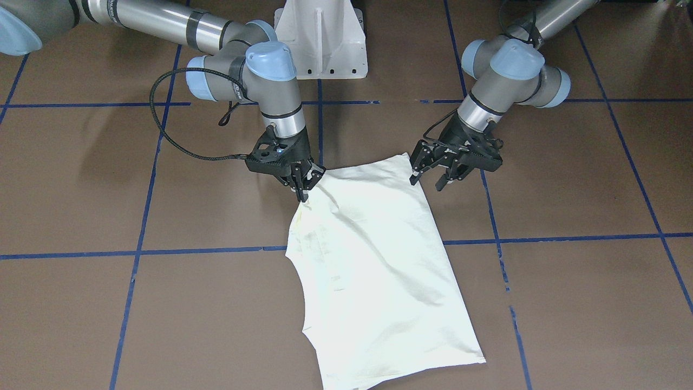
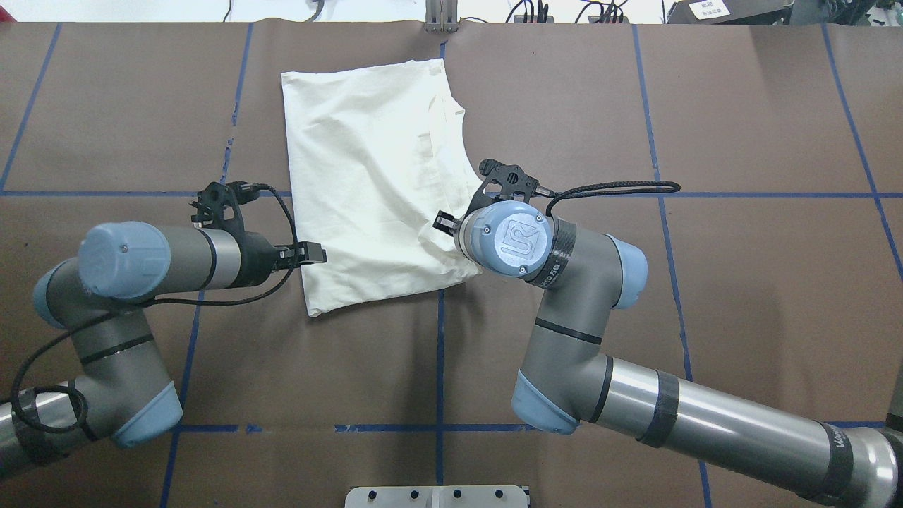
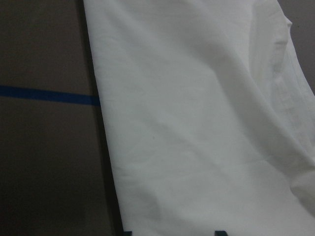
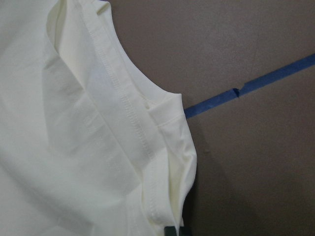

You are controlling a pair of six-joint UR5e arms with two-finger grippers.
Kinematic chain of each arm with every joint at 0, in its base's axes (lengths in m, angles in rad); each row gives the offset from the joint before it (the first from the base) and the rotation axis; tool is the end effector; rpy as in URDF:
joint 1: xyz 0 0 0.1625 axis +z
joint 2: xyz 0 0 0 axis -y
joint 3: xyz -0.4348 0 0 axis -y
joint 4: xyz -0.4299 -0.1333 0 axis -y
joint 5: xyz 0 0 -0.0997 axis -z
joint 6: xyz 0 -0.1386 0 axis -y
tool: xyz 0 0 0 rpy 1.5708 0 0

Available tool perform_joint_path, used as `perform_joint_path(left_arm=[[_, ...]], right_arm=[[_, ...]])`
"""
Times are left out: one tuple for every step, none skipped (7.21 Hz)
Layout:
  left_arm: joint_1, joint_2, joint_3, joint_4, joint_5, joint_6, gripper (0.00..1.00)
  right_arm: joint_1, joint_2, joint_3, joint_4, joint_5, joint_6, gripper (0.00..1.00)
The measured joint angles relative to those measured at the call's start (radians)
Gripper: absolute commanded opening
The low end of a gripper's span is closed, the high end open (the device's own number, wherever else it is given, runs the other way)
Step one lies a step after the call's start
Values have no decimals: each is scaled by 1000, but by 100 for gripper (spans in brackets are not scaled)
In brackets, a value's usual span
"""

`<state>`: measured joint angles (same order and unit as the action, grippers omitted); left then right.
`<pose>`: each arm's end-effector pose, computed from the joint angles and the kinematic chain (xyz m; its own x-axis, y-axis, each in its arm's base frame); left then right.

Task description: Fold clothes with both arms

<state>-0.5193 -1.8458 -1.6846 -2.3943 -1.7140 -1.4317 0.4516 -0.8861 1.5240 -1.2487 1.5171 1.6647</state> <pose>0.5334 -0.4357 0.3728 0.3537 -0.0441 -0.9343 0.3293 0.9408 0.0802 -0.6502 -0.4718 0.2410 0.4692 0.3316 0.8185 -0.5216 0.8519 -0.0462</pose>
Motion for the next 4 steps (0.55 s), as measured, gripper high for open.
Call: perform_joint_path(left_arm=[[33, 1, -1, 0, 24, -36, 63], [49, 2, -2, 0, 33, -51, 63], [55, 2, -3, 0, 34, -57, 63], [57, 7, -7, 0, 33, -58, 63]], right_arm=[[1, 0, 1, 0, 0, 1, 0], [1, -1, 2, 0, 0, 4, 0], [1, -1, 3, 0, 0, 7, 0], [1, -2, 3, 0, 0, 11, 0]])
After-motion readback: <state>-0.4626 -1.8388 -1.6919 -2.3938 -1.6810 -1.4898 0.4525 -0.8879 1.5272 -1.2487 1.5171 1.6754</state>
